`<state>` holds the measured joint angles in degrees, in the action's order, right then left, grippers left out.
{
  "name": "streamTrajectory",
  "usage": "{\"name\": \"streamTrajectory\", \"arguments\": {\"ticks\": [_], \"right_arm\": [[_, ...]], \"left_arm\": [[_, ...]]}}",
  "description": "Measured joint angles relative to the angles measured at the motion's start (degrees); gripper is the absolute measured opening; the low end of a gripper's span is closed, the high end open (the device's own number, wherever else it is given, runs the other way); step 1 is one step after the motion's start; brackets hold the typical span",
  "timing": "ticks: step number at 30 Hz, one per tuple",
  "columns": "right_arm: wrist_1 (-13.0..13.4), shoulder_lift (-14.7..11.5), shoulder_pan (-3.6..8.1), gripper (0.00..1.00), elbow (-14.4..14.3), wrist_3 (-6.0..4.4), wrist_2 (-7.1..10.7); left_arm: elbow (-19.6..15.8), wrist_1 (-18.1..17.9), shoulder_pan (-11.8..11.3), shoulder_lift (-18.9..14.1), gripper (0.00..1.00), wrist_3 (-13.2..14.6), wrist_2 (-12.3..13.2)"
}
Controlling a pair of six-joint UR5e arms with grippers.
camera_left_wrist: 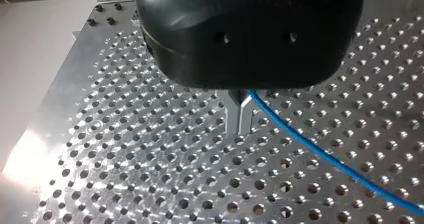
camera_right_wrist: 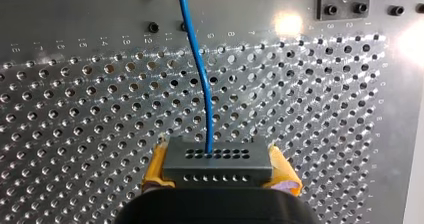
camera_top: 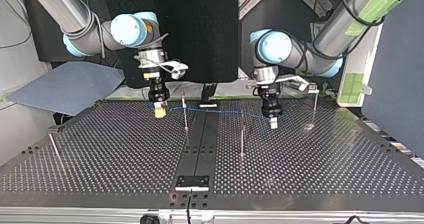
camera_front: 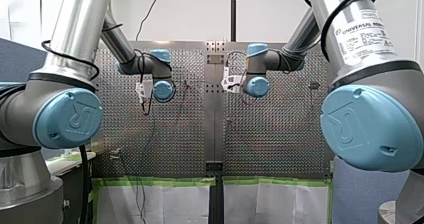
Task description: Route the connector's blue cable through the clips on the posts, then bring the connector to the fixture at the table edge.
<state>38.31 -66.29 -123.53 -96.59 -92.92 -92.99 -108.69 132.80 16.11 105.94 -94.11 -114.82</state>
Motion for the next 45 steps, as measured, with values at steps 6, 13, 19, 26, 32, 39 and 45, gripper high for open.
{"name": "streamTrajectory", "arguments": {"ticks": [6,13,19,26,32,39,45], "right_arm": [[0.08,0.10,0.37,0.00,0.02,0.00,0.01],[0.32,0.36,0.94,0.00,0.13,0.00,0.22],[0.33,1.28,1.44,0.00,0.68,0.00,0.56],[0.17,2.34,1.90,0.00,1.89,0.00,0.82],[-0.02,3.15,2.36,0.00,2.97,0.00,1.02],[-0.03,3.57,3.15,0.00,4.12,0.02,1.55],[0.01,3.76,4.02,0.00,4.96,0.01,2.09]], "left_arm": [[0.33,0.27,-0.13,0.26,0.00,0.00,0.34],[1.27,0.45,-0.25,2.56,0.00,0.05,1.39],[2.83,0.82,-0.64,3.20,0.00,-0.01,1.72],[4.20,1.70,-1.40,3.24,0.00,0.02,2.39],[4.49,1.77,-2.13,3.27,0.00,-0.01,3.18],[5.13,2.38,-2.53,4.11,0.00,0.02,3.94],[7.66,4.45,-2.39,6.84,0.00,0.51,4.42]]}}
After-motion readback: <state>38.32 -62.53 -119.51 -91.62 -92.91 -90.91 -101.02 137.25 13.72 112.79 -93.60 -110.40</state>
